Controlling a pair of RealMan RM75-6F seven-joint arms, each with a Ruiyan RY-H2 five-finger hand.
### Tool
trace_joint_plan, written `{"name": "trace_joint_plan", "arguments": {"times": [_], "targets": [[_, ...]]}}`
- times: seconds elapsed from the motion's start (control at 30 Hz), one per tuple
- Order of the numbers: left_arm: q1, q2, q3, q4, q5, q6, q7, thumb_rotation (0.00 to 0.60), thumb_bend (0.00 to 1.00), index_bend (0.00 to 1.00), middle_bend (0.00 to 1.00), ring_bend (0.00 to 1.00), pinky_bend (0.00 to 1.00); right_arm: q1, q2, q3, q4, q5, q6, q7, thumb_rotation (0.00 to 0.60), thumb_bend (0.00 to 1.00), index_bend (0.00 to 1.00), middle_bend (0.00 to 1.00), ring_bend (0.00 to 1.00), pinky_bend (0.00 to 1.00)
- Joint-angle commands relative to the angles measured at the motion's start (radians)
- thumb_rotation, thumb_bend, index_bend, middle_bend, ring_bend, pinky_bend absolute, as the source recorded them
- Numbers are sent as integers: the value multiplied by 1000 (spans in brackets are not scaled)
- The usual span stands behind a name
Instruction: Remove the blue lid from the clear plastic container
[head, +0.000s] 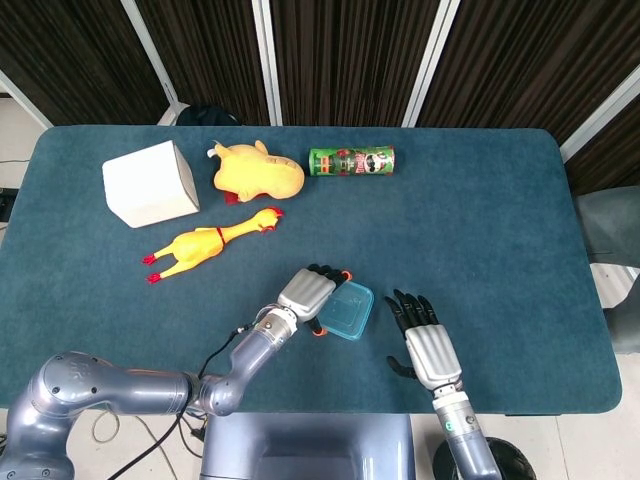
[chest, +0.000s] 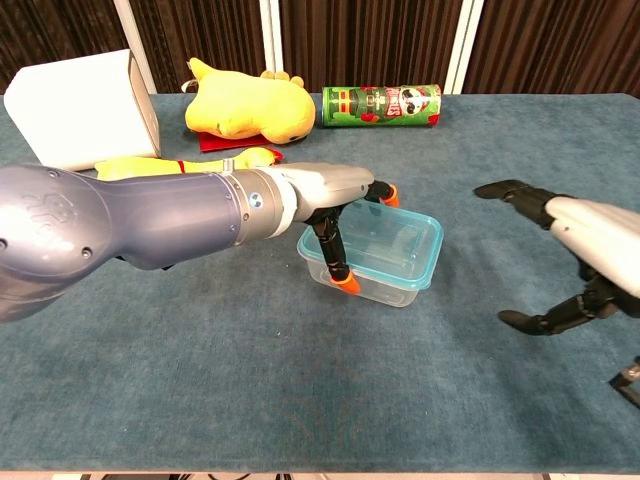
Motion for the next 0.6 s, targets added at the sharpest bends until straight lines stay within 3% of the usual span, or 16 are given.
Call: {"name": "trace_joint_plan", "arguments": {"times": [0.03, 0.6], "targets": [[-2, -5, -1, 3, -2, -1, 1, 600, 76, 212, 248, 181, 312, 7, -23, 7, 9, 21, -5, -14, 600, 307, 0, 0, 0, 0], [-5, -28, -6, 30, 17, -9, -12, 600, 77, 215, 248, 181, 312, 44, -107, 51, 38, 85, 4, -71, 600, 307, 0, 0, 0, 0]]}}
